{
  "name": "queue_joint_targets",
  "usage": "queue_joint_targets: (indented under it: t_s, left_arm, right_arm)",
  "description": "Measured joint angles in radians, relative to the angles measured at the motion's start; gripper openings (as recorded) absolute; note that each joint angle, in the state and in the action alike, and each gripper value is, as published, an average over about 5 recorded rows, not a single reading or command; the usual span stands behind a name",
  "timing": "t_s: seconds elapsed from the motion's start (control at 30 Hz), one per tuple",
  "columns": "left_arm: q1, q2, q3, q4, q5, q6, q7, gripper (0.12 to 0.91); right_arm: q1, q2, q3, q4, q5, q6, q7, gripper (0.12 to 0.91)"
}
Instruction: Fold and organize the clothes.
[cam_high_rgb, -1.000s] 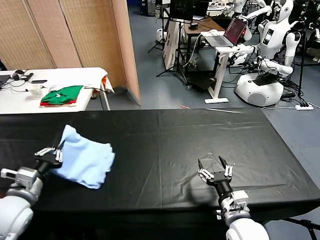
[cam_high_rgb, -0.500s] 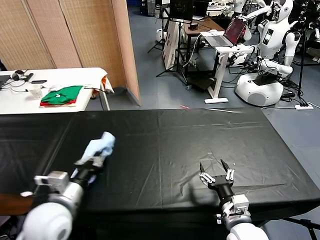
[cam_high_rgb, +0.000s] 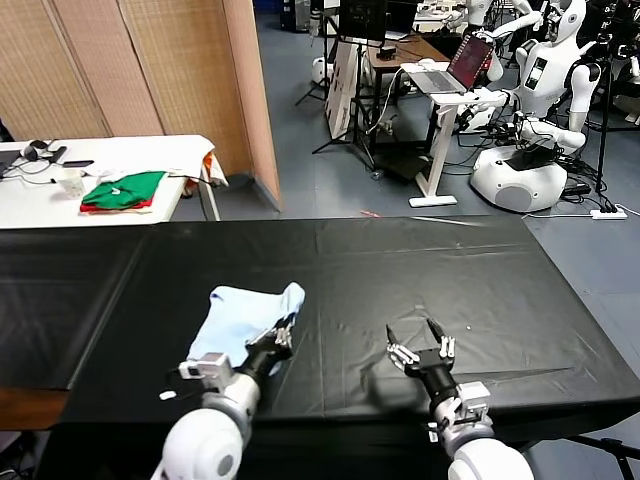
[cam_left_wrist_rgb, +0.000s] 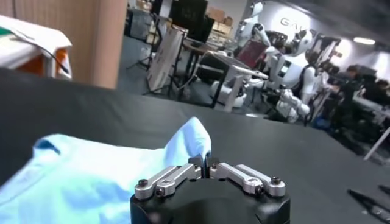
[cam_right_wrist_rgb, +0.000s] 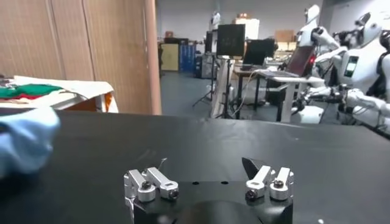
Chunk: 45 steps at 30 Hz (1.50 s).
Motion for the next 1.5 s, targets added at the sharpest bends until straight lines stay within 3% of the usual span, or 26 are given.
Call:
queue_joint_targets:
  t_s: [0.17, 0.33, 0.47, 0.53, 0.7, 0.9, 1.0, 1.33, 1.4, 1.5]
  left_arm:
    - [-0.027, -0.061, 0.027, 0.047, 0.064, -0.014, 0.025, 0.22]
    - [-0.045, -0.084, 0.042, 0.061, 0.126, -0.053, 0.087, 0.525]
    - [-0.048, -0.07, 0.034, 0.053, 0.177, -0.108, 0.14, 0.782]
    - [-0.048, -0.055, 0.021, 0.044, 0.2, -0.13, 0.157, 0.862]
    - [-0.044, 0.002, -0.026, 0.017, 0.233, -0.174, 0.17, 0.905]
    - [-0.019, 0.07, -0.086, -0.01, 0.234, -0.204, 0.147, 0.907]
    - [-0.004, 0.09, -0.112, -0.023, 0.234, -0.208, 0.139, 0.907]
    - [0.035, 0.106, -0.169, -0.052, 0.234, -0.216, 0.132, 0.907]
    - [0.042, 0.105, -0.176, -0.054, 0.234, -0.219, 0.13, 0.907]
    - [0.053, 0.103, -0.188, -0.055, 0.236, -0.225, 0.127, 0.907]
  right_arm:
    - [0.013, -0.026, -0.016, 0.025, 0.15, -0.094, -0.008, 0.907]
    - [0.038, -0.05, -0.035, 0.023, 0.272, -0.17, -0.012, 0.907]
    - [0.072, -0.051, -0.067, -0.002, 0.313, -0.189, -0.01, 0.907]
    - [0.094, -0.044, -0.09, -0.021, 0.327, -0.19, -0.007, 0.907]
    - [0.155, -0.012, -0.153, -0.082, 0.341, -0.188, 0.009, 0.907]
    - [0.214, 0.032, -0.211, -0.161, 0.338, -0.182, 0.027, 0.905]
    - [0.23, 0.046, -0.227, -0.192, 0.337, -0.18, 0.028, 0.818]
    - [0.245, 0.061, -0.237, -0.242, 0.337, -0.176, 0.027, 0.236]
    - [0.241, 0.059, -0.233, -0.236, 0.339, -0.179, 0.028, 0.166]
    - [0.229, 0.048, -0.218, -0.214, 0.346, -0.197, 0.039, 0.145]
